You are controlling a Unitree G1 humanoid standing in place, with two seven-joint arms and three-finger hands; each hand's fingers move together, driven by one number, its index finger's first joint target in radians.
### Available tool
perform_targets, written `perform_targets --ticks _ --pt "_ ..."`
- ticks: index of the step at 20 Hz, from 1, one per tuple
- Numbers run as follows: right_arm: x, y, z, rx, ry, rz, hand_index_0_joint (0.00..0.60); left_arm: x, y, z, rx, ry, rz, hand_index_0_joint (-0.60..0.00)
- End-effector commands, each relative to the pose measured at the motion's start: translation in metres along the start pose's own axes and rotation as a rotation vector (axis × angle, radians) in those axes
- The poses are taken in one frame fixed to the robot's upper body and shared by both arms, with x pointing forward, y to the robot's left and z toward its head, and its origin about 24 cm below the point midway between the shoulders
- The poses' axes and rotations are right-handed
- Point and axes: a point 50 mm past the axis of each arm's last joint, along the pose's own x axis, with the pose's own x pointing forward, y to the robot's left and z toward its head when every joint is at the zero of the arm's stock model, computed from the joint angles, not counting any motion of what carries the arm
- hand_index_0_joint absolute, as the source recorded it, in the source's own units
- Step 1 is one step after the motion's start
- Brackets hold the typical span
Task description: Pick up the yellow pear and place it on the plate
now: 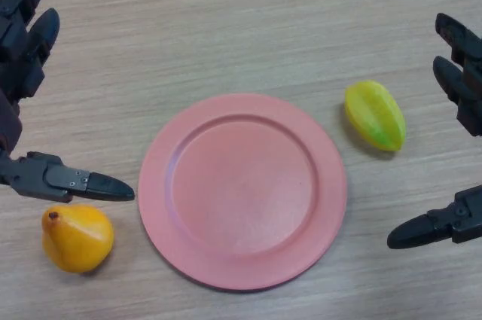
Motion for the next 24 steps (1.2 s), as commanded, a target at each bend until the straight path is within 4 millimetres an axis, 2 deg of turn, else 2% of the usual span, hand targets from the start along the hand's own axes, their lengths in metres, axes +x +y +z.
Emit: perform_targets --ticks 1,5,11,15,17,20,24 --pt "-0.004 -0.005 0.026 -0.086 -0.178 -0.045 0.0 -0.004 0.017 0.033 0.106 -0.203 0.047 0.0" --pt "-0.004 -0.003 0.025 -0.073 -0.159 -0.04 0.0 -0.005 0.019 0.03 0.13 -0.198 0.058 0.0" --pt "-0.002 0.001 0.025 -0.042 -0.15 -0.04 0.0 -0.017 0.016 0.036 0.117 -0.203 0.015 0.0" --pt "0.003 0.0 0.022 -0.035 -0.139 -0.039 0.0 -0.029 0.027 0.039 0.213 -0.23 0.045 0.0" --pt "0.007 0.001 0.02 -0.053 -0.141 -0.029 0.0 -0.038 0.031 0.037 0.313 -0.23 0.016 0.0" --pt "0.01 0.003 0.015 -0.023 -0.111 -0.01 0.0 -0.053 0.047 0.032 0.368 -0.209 0.027 0.0" --pt "0.012 0.006 0.011 0.022 -0.085 -0.001 0.0 -0.066 0.057 0.019 0.346 -0.142 0.029 0.0"
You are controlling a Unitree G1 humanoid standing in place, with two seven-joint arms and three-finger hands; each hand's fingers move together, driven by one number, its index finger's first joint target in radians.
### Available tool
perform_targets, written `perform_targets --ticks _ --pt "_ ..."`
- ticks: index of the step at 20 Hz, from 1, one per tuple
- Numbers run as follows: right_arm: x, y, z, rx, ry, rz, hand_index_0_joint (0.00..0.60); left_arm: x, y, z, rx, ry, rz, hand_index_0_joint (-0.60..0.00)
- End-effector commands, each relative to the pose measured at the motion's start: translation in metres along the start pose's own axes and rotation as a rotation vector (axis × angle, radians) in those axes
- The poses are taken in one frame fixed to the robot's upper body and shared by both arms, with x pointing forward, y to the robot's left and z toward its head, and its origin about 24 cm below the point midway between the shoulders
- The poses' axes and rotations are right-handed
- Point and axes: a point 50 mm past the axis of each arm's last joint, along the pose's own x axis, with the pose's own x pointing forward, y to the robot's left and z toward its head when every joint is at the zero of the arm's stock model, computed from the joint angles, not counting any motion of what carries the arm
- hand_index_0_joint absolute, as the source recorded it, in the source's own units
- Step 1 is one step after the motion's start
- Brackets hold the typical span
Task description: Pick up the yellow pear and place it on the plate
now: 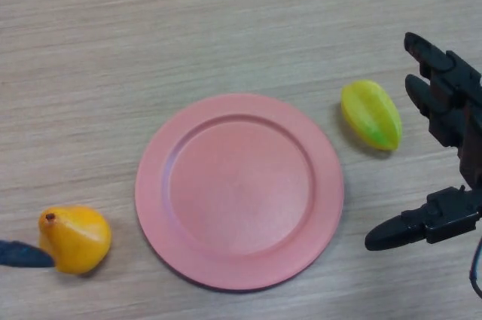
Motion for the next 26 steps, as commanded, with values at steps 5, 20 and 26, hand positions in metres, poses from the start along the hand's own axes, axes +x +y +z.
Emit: perform_targets --ticks 5,20,26 --pt "-0.004 -0.008 0.024 0.001 -0.157 -0.045 0.0 -0.018 0.014 -0.007 0.051 -0.058 0.074 0.0" --pt "-0.013 -0.009 0.023 0.06 -0.1 -0.059 0.0 -0.025 -0.017 -0.098 0.063 0.109 0.085 0.0" --pt "-0.015 -0.01 0.027 0.068 -0.107 -0.062 0.0 -0.025 -0.023 -0.115 0.005 0.164 0.084 0.0"
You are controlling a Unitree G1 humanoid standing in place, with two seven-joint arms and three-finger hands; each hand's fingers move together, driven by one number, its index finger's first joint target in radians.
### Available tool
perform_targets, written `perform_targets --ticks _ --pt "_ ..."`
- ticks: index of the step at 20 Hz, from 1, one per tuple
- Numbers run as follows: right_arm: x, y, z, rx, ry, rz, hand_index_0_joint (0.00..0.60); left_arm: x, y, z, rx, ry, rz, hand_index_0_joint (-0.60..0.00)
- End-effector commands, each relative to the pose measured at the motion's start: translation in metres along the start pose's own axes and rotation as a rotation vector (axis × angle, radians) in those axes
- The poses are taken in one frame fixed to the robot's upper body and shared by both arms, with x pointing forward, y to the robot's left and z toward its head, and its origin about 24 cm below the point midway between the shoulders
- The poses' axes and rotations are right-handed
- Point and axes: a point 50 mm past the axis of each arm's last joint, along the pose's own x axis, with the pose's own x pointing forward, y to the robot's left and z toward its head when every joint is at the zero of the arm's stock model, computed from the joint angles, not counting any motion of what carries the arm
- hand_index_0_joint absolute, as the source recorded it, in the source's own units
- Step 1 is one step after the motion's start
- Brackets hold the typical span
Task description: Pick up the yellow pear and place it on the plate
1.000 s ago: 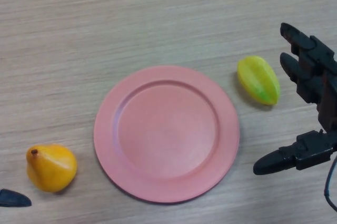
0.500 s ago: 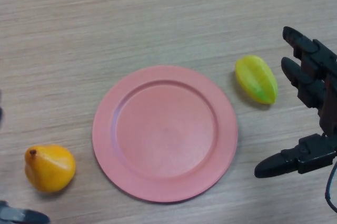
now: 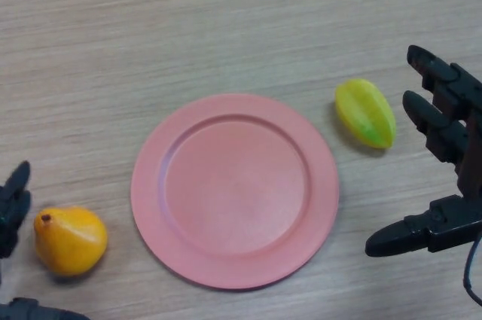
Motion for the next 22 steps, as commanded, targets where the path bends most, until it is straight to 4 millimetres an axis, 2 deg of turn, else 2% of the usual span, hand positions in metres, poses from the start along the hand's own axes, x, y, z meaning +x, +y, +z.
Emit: perform_targets --ticks 1,9,10,11,12,13,14,15,19,22 --pt "-0.009 -0.008 0.028 -0.05 -0.179 -0.049 0.0 0.002 0.034 0.031 0.078 -0.2 0.132 0.0" --pt "-0.014 -0.016 0.032 -0.085 -0.201 -0.085 0.0 0.019 0.028 0.029 0.006 -0.227 0.154 0.0" --pt "-0.014 -0.017 0.032 -0.088 -0.206 -0.089 0.0 0.02 0.027 0.029 0.009 -0.233 0.158 -0.049" --pt "-0.014 -0.017 0.032 -0.089 -0.208 -0.091 0.0 0.021 0.026 0.029 0.014 -0.236 0.16 -0.15" --pt "-0.014 -0.017 0.032 -0.092 -0.21 -0.095 0.0 0.022 0.024 0.028 0.039 -0.243 0.161 -0.3" --pt "-0.015 -0.017 0.032 -0.094 -0.212 -0.1 0.0 0.022 0.022 0.026 0.073 -0.244 0.159 -0.4" --pt "-0.016 -0.019 0.032 -0.093 -0.215 -0.115 0.0 0.023 0.019 0.021 0.149 -0.239 0.155 -0.549" --pt "-0.016 -0.019 0.032 -0.093 -0.214 -0.122 0.0 0.024 0.02 0.019 0.172 -0.236 0.157 -0.6" --pt "-0.016 -0.018 0.033 -0.089 -0.198 -0.125 0.0 0.023 0.03 0.021 0.152 -0.238 0.181 -0.6" --pt "-0.015 -0.016 0.032 -0.085 -0.189 -0.118 0.0 0.016 0.048 0.035 0.071 -0.285 0.226 -0.6"
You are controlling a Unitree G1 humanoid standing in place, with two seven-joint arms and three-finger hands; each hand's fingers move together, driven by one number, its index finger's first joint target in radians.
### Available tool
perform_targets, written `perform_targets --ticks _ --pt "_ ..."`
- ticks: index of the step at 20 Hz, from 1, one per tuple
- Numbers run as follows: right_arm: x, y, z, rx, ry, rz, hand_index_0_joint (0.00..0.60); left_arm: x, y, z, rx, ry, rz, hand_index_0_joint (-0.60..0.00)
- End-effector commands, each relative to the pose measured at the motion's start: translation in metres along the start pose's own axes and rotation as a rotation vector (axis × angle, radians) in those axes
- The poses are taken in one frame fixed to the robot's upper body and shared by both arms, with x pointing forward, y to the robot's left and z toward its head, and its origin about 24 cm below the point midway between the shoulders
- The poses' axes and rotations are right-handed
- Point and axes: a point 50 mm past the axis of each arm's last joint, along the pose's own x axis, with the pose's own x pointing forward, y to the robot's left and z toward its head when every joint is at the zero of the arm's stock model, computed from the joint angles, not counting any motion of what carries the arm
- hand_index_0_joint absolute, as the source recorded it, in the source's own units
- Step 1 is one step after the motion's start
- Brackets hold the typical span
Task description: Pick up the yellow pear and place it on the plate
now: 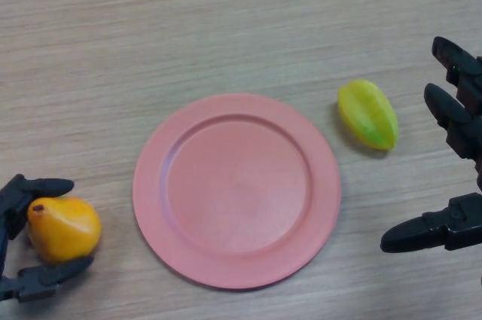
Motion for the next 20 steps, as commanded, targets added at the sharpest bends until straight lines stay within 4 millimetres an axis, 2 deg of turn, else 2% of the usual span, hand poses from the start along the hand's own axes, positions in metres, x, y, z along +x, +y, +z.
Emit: perform_targets --ticks 1,3,5,8,10,14,18,20 --pt "-0.006 -0.007 0.027 -0.068 -0.168 -0.058 0.0 0.002 0.051 0.038 0.023 -0.203 0.169 -0.6" --pt "-0.006 -0.006 0.027 -0.073 -0.174 -0.051 0.0 0.0 0.064 0.058 -0.069 -0.273 0.209 -0.6" --pt "-0.005 -0.005 0.026 -0.071 -0.173 -0.05 0.0 0.002 0.065 0.08 -0.153 -0.308 0.178 -0.6" --pt "-0.006 -0.004 0.027 -0.063 -0.177 -0.046 0.0 0.012 0.041 0.11 -0.165 -0.329 0.029 -0.6" --pt "-0.007 -0.004 0.026 -0.041 -0.172 -0.048 0.0 0.019 0.022 0.12 -0.101 -0.359 -0.059 -0.6" --pt "-0.01 -0.002 0.029 -0.008 -0.162 -0.051 0.0 0.035 -0.017 0.124 -0.083 -0.36 -0.208 -0.6" --pt "-0.016 -0.001 0.035 -0.062 -0.191 -0.026 0.0 0.045 -0.056 0.116 -0.096 -0.319 -0.305 -0.6" --pt "-0.018 0.0 0.036 -0.051 -0.187 -0.017 0.0 0.053 -0.068 0.113 -0.133 -0.282 -0.33 -0.6"
